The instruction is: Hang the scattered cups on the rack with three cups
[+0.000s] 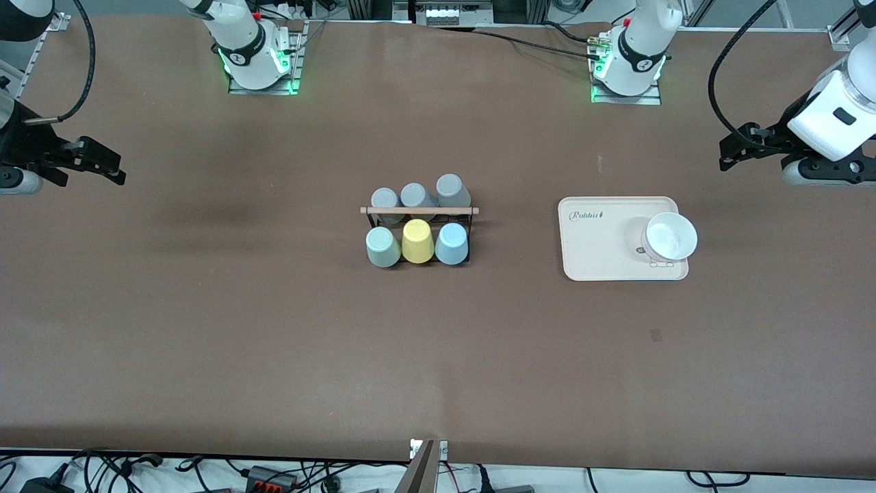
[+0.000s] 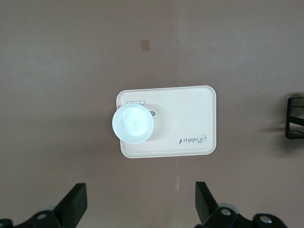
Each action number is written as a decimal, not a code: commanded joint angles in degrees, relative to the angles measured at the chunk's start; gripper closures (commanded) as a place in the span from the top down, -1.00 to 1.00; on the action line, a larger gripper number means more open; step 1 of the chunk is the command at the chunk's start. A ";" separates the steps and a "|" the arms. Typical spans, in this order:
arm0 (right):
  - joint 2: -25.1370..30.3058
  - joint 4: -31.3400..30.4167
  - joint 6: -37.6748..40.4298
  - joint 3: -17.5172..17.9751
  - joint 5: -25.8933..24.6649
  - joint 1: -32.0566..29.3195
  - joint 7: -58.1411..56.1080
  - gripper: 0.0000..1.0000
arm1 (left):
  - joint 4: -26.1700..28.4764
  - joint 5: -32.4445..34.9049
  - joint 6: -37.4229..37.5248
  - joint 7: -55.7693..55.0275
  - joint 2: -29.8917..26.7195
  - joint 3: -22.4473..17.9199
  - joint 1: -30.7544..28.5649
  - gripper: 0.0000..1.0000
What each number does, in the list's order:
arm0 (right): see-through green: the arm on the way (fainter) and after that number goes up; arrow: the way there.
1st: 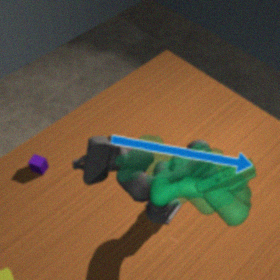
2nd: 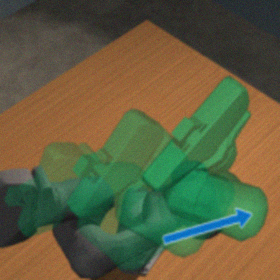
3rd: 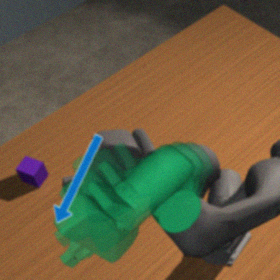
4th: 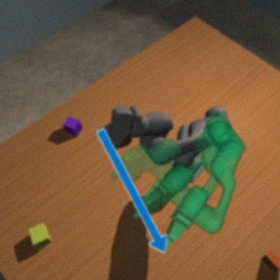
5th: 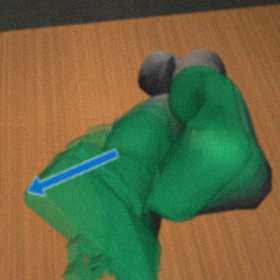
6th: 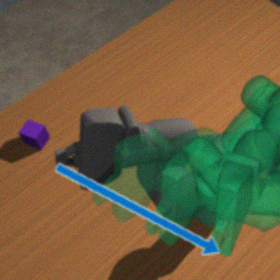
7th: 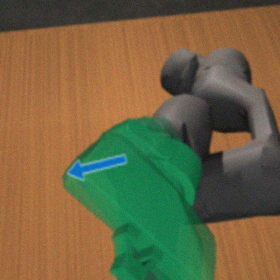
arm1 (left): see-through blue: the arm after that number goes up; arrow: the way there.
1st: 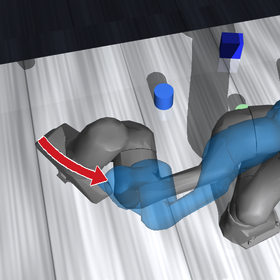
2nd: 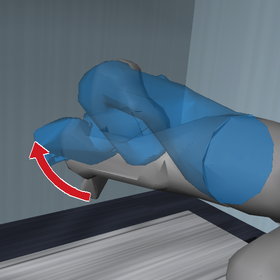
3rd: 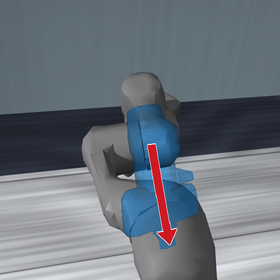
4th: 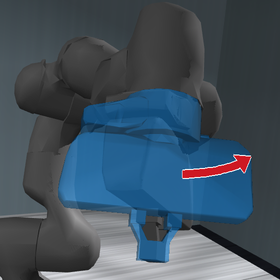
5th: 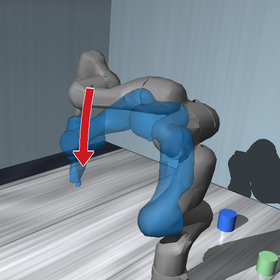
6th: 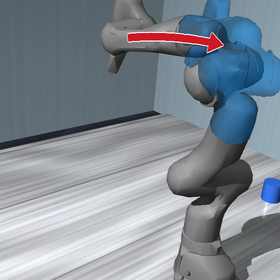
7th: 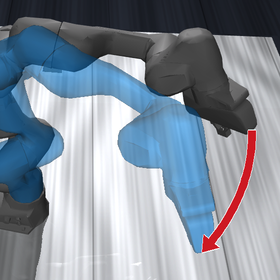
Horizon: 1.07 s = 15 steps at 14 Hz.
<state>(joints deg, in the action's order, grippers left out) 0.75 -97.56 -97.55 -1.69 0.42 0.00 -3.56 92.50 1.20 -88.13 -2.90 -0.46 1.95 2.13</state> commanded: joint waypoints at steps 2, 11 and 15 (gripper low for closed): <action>0.13 0.62 0.43 0.20 -0.68 -0.09 -0.92 1.00 | -0.39 -1.64 0.85 1.50 -0.68 -0.01 -0.37 1.00; -0.05 0.18 -1.59 2.74 -0.68 -2.71 -0.13 1.00 | -0.39 -1.64 0.85 1.50 -0.77 -0.01 -0.37 1.00; 0.04 0.09 -1.06 2.31 -0.59 -1.59 -0.13 1.00 | -0.39 -1.64 0.94 1.50 -0.68 -0.01 -0.37 1.00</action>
<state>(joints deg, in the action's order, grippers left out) 0.55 -97.48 -98.72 -0.19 0.41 -1.20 -3.56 92.49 1.20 -88.13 -2.90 -0.46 1.94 2.13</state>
